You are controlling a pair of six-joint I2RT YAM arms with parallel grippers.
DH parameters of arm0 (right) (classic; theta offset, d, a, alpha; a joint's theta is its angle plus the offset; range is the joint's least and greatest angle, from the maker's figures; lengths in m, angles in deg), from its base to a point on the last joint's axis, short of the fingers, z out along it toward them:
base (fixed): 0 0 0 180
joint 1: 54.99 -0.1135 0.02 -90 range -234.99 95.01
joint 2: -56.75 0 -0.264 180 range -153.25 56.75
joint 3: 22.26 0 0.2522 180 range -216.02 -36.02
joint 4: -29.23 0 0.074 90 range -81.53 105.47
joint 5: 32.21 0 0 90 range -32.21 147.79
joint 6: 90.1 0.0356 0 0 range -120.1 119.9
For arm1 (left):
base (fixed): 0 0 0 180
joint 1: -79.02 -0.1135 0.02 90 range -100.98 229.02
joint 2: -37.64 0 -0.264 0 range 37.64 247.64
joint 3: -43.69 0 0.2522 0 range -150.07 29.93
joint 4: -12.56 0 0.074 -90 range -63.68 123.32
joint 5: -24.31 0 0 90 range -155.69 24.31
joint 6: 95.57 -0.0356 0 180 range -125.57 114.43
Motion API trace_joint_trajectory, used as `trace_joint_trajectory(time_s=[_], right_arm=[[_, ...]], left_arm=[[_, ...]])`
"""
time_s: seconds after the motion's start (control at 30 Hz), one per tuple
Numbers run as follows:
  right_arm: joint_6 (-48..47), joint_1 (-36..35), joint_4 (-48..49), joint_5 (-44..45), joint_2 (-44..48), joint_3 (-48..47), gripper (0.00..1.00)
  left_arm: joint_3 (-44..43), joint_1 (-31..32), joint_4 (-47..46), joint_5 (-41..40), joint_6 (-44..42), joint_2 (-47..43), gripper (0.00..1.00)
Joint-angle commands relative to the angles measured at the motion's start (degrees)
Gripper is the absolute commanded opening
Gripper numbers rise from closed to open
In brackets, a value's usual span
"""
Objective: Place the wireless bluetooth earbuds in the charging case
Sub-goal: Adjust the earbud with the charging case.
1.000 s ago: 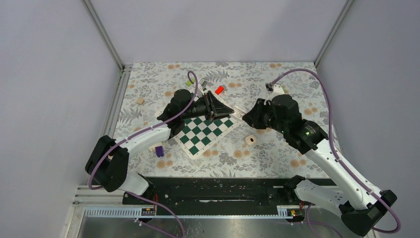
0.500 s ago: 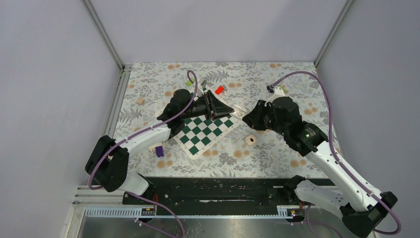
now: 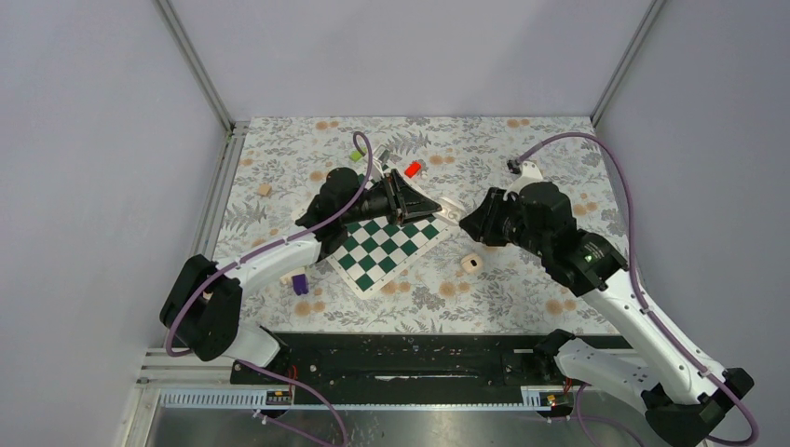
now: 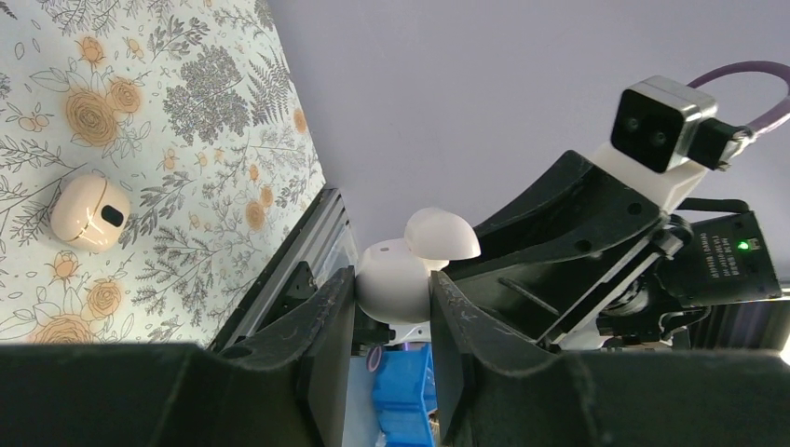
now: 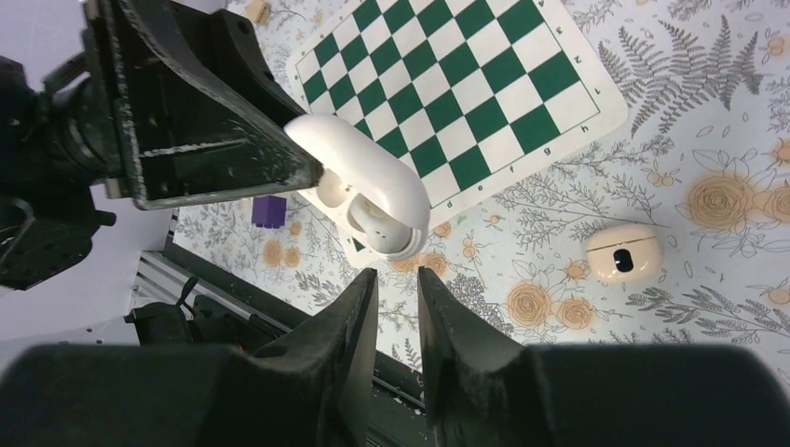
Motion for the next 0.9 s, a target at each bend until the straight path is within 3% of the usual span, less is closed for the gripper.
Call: trace_joint_trajectory(time_s=[0.0,0.17,0.87], right_arm=[[-2.01,-0.51,-0.21,1.18,0.44,-4.46,0.32],[-1.20,-0.42,0.42,1.86,-1.62,-5.51,0.40],[3.20,-1.55,4.40,-1.53,-6.21,-4.20,0.40]], left_arm=[[-0.33,0.11,-1.88,0.17,-2.48,-2.86,0.00],[-1.07,0.08,3.37,-1.93,-6.15,-4.62,0.00],[-1.90,0.14,6.07,-3.03,-7.82,-5.26,0.00]])
